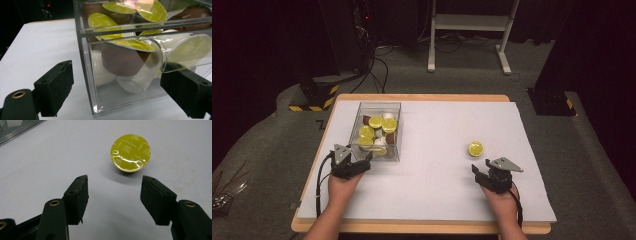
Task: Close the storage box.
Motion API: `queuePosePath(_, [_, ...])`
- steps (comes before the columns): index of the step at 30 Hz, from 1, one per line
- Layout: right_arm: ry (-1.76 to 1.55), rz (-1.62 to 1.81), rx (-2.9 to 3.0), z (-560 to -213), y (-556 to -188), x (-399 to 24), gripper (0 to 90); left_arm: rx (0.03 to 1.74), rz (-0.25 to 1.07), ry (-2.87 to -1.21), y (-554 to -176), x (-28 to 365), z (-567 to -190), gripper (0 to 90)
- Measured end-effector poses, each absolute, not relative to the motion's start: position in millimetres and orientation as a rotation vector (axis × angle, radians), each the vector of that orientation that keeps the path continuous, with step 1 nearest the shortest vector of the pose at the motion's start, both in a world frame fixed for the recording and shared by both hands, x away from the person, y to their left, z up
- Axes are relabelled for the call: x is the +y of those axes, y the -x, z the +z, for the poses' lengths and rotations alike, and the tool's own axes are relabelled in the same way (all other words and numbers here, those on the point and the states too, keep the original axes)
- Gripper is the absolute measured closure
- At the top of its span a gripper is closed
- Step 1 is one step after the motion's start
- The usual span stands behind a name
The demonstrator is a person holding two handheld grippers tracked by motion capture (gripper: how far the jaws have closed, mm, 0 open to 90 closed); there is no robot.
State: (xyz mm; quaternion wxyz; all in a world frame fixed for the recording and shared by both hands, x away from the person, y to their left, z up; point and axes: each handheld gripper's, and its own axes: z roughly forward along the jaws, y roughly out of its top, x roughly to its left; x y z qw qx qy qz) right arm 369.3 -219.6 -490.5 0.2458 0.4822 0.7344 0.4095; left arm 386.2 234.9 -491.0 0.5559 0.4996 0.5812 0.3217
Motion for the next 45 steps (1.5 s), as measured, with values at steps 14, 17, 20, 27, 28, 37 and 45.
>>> queuePosePath(14, [-1.310, 1.115, 2.009, -491, -370, -218, 39.5, 1.388, 0.767, -1.172, -399, 233, -490, 13.5])
queuePosePath(17, [-1.306, 1.114, 2.011, -491, -370, -218, 39.5, 1.395, 0.770, -1.167, -400, 233, -491, 13.7])
queuePosePath(20, [-1.307, 1.116, 2.013, -491, -371, -218, 39.6, 1.403, 0.775, -1.169, -402, 233, -492, 14.2])
queuePosePath(27, [-1.305, 1.117, 2.015, -492, -371, -217, 39.7, 1.414, 0.773, -1.171, -406, 232, -493, 14.5])
queuePosePath(28, [-1.306, 1.117, 2.015, -492, -371, -217, 39.7, 1.415, 0.773, -1.171, -406, 232, -494, 14.5])
queuePosePath(37, [-1.306, 1.115, 2.020, -492, -371, -215, 39.7, 1.418, 0.765, -1.174, -405, 232, -493, 15.6])
queuePosePath(45, [-1.304, 1.116, 2.020, -492, -371, -215, 40.0, 1.418, 0.748, -1.188, -402, 233, -492, 16.0])
